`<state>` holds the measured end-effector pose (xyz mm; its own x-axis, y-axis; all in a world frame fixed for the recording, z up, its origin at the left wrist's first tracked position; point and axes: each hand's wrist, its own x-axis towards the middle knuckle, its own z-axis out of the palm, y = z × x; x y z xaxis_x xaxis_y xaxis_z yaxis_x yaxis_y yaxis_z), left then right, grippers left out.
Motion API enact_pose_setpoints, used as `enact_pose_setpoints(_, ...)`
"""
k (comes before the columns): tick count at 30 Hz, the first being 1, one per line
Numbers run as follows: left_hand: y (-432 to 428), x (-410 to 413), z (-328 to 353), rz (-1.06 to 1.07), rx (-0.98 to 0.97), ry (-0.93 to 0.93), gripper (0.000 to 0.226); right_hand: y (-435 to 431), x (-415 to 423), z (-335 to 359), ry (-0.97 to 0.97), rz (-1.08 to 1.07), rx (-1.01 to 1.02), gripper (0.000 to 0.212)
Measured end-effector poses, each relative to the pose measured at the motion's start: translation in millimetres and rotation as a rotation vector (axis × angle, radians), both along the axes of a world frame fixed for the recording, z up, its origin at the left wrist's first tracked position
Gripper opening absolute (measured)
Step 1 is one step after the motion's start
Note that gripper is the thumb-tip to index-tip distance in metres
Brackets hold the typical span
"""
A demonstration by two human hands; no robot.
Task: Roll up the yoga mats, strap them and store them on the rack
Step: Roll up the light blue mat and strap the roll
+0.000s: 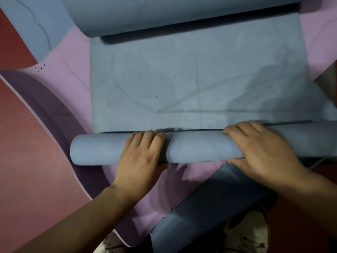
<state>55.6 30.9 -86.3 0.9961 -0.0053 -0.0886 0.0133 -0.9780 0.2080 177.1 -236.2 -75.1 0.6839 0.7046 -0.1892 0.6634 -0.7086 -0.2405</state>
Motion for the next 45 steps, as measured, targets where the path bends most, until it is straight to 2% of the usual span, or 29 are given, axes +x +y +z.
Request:
enact_pose_setpoints(5,0,1,-8,0.097,-0.081,0.032,0.067,3,5,-8,0.099,-0.068,0.002,0.076)
enact_pose_setpoints(13,1,10,0,0.067,-0.032,-0.004,0.062,4,16,-2,0.013,-0.053,-0.003,0.083)
enact_pose_setpoints(17,5,9,-1,0.058,-0.039,0.001,0.051,6,17,-2,0.004,-0.036,0.036,0.076)
enact_pose_setpoints(27,5,27,2,0.113,-0.036,-0.017,0.05,6,26,-5,-0.042,-0.083,0.003,0.066)
enact_pose_setpoints(33,8,32,-2,0.095,-0.017,-0.063,0.031,10,30,-3,-0.015,-0.128,0.05,0.052)
enact_pose_setpoints(36,5,34,-1,0.117,-0.02,-0.062,0.037,11,32,-2,-0.009,-0.147,0.059,0.046)
enact_pose_setpoints(41,6,38,-1,0.056,0.066,0.006,0.065,11,30,-6,-0.036,-0.182,0.088,0.047)
enact_pose_setpoints(43,10,39,-3,0.078,0.024,-0.022,0.062,12,32,-7,-0.055,-0.191,0.103,0.042)
enact_pose_setpoints(45,13,41,-3,0.073,0.018,-0.051,0.058,13,35,-8,-0.054,-0.182,0.106,0.045)
